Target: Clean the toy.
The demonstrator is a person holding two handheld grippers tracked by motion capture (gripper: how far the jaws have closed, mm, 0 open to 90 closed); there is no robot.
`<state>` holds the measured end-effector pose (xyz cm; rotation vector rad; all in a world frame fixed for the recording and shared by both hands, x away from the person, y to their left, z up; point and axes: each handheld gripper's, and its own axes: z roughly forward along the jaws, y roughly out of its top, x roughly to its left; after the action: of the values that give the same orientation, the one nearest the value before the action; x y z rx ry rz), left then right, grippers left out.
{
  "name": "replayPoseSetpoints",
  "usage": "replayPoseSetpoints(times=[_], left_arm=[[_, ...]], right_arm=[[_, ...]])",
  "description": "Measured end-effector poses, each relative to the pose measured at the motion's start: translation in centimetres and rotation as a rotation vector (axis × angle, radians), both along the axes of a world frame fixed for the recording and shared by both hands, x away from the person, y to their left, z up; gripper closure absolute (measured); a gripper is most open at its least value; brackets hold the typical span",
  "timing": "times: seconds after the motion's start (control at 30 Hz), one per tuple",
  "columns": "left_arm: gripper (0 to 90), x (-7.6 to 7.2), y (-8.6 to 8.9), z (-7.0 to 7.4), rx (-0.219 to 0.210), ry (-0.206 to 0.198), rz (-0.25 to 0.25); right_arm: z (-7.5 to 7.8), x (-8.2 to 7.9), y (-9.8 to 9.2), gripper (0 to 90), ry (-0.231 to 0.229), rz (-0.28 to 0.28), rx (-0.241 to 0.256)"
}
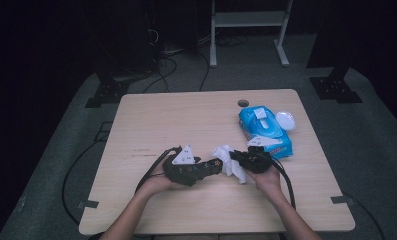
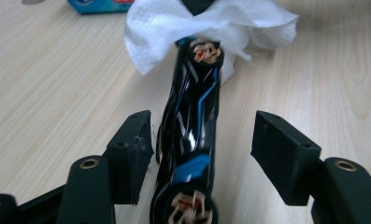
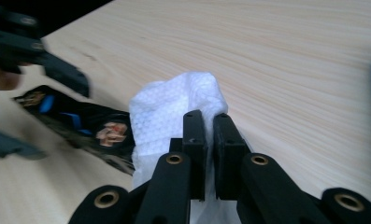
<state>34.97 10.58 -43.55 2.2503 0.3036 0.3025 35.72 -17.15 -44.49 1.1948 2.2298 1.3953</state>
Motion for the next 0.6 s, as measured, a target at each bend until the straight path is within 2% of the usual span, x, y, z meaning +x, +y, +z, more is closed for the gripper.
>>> replayPoseSetpoints(times=[0.07,0.1,0.13,0.2,0.37,0.6], left_arm=[[36.1,0.1,-0.7,0.1,0.032,0.001,-0.014],[35.8,0.1,-1.2,0.1,0.059,-0.005,-0.018],[35.1,0.2,-1.5,0.1,0.078,-0.009,-0.019],[34.2,0.4,-2.2,0.2,0.106,0.001,-0.021],[35.1,1.0,-3.5,0.5,0.159,0.030,-0.026],[39.4,1.9,-5.9,0.1,0.303,0.042,-0.023]], right_arm=[[-0.4,0.1,-0.4,84.5,0.027,-0.008,-0.007],[-0.6,0.2,-0.5,84.5,0.061,0.008,-0.010],[-1.0,0.2,-0.3,84.4,0.076,0.024,-0.019],[-1.1,0.1,0.0,84.4,0.085,0.041,-0.015],[-0.4,0.0,0.2,84.4,0.060,0.061,-0.007],[-1.3,0.2,0.5,84.4,0.107,0.099,-0.013]])
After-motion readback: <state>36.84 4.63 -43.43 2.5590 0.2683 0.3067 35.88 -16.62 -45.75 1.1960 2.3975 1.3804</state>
